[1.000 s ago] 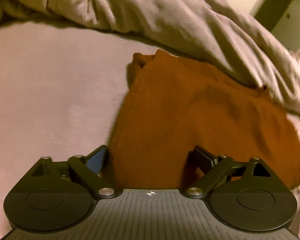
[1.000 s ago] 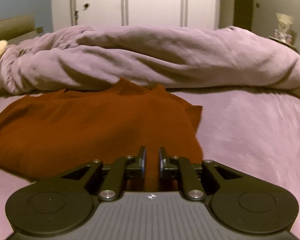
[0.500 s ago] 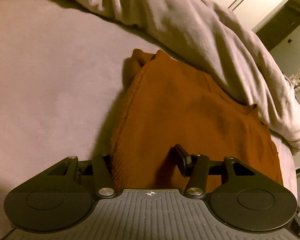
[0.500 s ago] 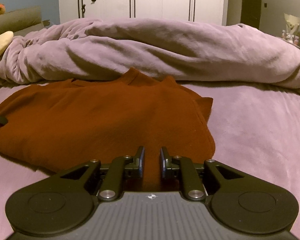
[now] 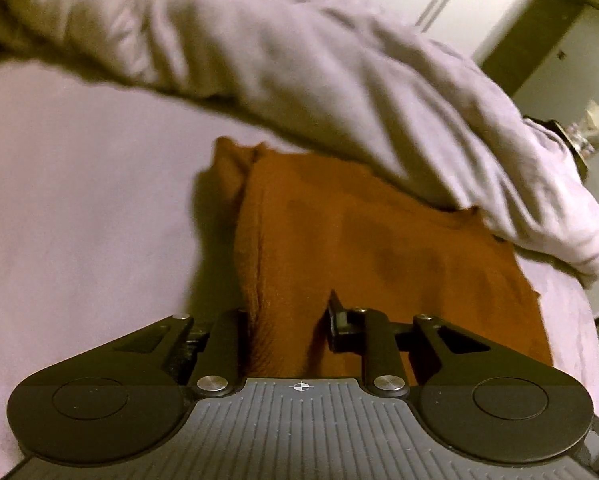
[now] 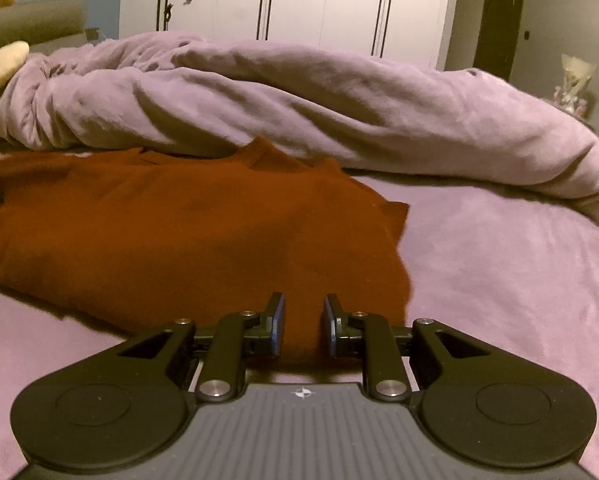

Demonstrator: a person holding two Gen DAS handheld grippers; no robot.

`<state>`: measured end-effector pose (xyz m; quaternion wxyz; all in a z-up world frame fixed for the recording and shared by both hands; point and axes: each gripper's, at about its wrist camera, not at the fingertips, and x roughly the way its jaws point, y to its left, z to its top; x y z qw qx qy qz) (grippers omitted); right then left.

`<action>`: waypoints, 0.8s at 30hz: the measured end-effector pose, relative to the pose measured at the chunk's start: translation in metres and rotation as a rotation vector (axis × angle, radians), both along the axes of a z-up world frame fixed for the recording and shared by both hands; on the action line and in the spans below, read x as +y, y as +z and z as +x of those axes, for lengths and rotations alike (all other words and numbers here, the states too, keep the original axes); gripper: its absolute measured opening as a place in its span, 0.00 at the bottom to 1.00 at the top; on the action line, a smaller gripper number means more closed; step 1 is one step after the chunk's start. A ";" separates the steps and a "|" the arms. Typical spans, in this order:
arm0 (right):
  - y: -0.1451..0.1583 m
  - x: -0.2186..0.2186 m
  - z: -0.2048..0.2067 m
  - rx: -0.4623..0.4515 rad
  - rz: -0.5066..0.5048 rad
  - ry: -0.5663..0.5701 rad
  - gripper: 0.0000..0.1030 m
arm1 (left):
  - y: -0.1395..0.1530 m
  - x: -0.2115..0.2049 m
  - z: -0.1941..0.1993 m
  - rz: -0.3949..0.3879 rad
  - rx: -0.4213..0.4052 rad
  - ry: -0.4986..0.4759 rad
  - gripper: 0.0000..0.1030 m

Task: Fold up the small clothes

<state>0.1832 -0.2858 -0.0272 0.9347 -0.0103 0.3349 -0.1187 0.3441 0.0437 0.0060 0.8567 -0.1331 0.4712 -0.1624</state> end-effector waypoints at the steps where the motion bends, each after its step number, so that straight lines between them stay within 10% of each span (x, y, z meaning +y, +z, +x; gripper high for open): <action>1: 0.000 -0.001 -0.003 -0.001 0.006 0.001 0.19 | 0.009 -0.011 -0.002 0.011 -0.015 -0.015 0.23; 10: -0.001 -0.013 -0.025 -0.021 0.028 -0.035 0.19 | 0.011 -0.147 -0.036 0.147 -0.107 -0.249 0.27; 12: -0.003 -0.017 -0.028 -0.007 0.033 -0.049 0.19 | -0.008 -0.164 -0.042 0.163 -0.077 -0.282 0.58; 14: -0.005 -0.020 -0.030 0.005 0.036 -0.058 0.19 | -0.016 -0.173 -0.054 0.173 -0.092 -0.317 0.67; 19: -0.008 -0.026 -0.035 0.027 0.037 -0.056 0.19 | 0.007 -0.135 -0.095 0.114 -0.162 -0.309 0.69; 24: -0.005 -0.024 -0.034 0.011 0.052 -0.067 0.19 | 0.016 -0.059 -0.120 0.137 -0.184 -0.097 0.78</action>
